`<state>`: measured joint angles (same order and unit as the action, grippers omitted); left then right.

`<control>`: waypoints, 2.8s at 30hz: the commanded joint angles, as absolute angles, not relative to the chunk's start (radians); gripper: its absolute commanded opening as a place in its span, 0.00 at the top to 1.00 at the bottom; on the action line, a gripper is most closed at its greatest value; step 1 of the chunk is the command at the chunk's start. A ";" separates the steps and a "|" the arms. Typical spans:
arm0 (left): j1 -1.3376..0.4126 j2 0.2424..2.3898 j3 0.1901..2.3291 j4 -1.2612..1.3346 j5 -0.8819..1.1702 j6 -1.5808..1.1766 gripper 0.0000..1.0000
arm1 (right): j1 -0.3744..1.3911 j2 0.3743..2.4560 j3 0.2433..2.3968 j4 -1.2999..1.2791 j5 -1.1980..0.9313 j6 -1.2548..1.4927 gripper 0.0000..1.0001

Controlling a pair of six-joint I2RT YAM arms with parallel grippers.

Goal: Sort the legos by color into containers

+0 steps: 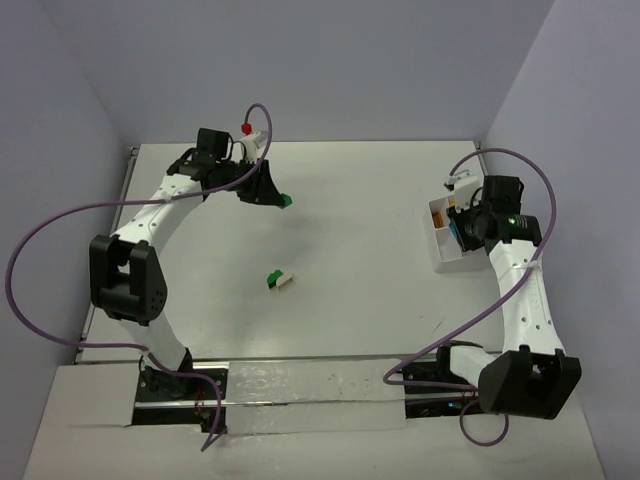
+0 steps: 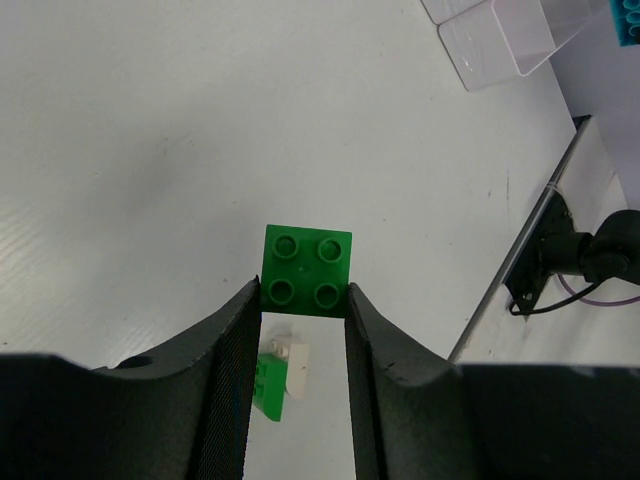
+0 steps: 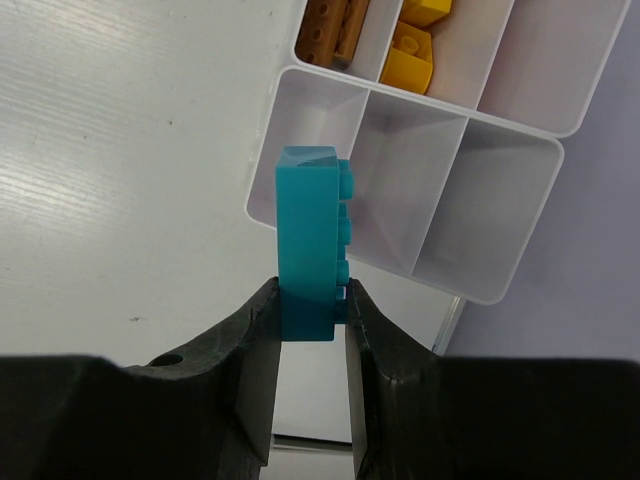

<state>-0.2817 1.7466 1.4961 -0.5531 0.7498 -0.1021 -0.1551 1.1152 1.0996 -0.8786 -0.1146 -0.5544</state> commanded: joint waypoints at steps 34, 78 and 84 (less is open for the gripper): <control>-0.344 1.790 1.643 -0.538 0.686 -0.063 1.00 | -0.395 1.428 1.367 -0.904 -0.088 -0.650 0.98; -0.392 1.782 1.539 -0.482 1.232 -0.141 1.00 | 0.058 1.333 1.517 -1.018 -0.500 -0.526 0.35; -0.426 1.831 1.554 -0.661 1.321 -0.042 1.00 | 0.300 1.266 1.419 -0.882 -0.439 -0.616 0.36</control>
<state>-0.4024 1.7994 1.5315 -0.5376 1.1969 -0.1188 0.2209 1.3321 1.4633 -0.9777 -0.4607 -0.5702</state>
